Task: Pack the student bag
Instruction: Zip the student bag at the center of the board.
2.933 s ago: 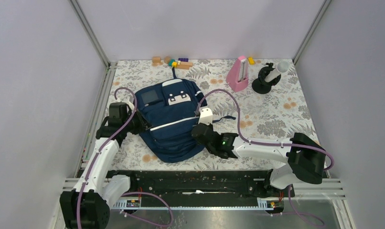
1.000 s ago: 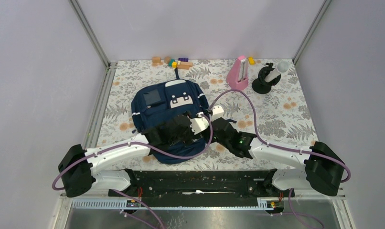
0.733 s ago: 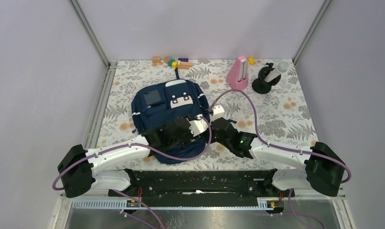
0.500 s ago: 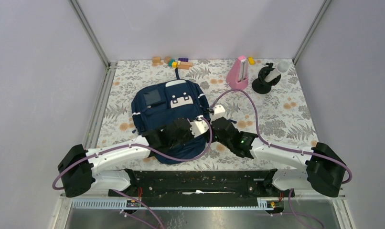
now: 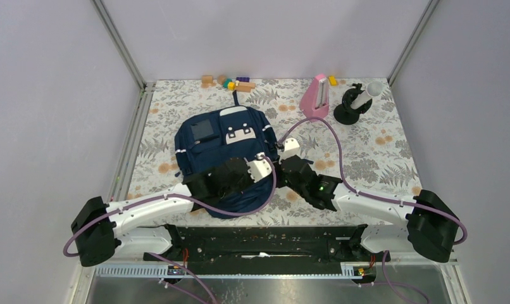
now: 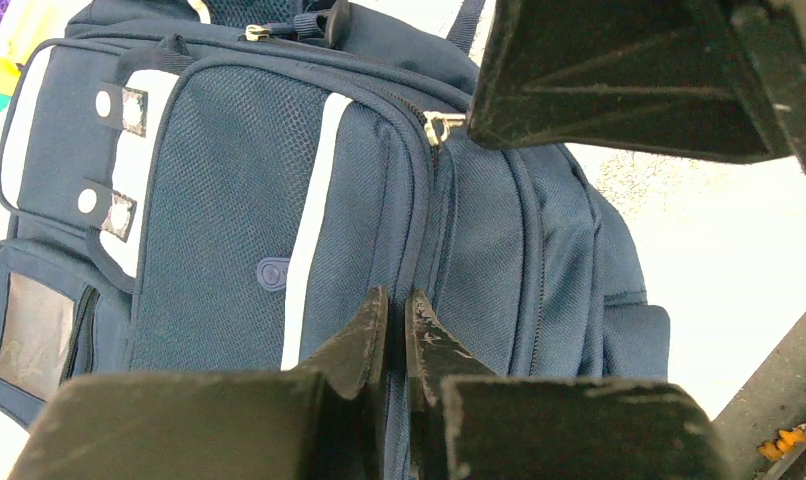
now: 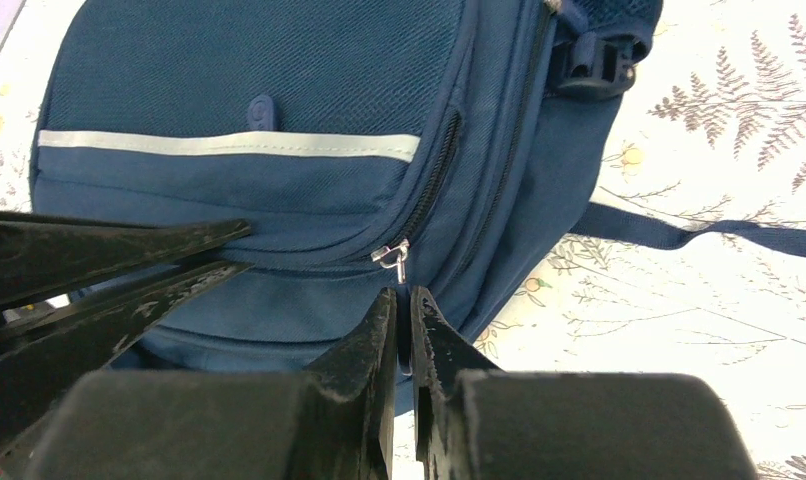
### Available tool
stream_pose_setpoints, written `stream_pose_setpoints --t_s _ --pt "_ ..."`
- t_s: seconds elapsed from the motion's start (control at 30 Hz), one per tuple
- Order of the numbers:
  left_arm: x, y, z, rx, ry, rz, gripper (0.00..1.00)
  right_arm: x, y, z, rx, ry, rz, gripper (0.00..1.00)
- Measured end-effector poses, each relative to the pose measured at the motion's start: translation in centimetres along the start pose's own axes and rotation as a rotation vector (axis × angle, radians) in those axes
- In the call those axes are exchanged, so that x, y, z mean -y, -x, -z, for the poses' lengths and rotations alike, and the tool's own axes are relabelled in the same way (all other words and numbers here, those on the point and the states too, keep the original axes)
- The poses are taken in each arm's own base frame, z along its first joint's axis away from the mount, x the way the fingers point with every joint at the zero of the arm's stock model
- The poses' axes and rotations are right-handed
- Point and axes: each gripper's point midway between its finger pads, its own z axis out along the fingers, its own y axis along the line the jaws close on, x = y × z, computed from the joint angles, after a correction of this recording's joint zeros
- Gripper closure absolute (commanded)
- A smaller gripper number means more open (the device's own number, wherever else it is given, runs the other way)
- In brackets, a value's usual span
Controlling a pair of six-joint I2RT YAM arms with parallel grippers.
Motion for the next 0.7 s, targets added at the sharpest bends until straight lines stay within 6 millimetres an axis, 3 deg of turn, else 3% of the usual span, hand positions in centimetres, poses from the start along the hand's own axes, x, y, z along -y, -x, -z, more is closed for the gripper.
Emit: stream_pose_setpoints --t_s 0.7 --pt "0.2 -0.1 1.4 0.008 -0.006 0.046 1.00 0.7 1.0 -0.8 0.028 -0.060 0.067 1.00"
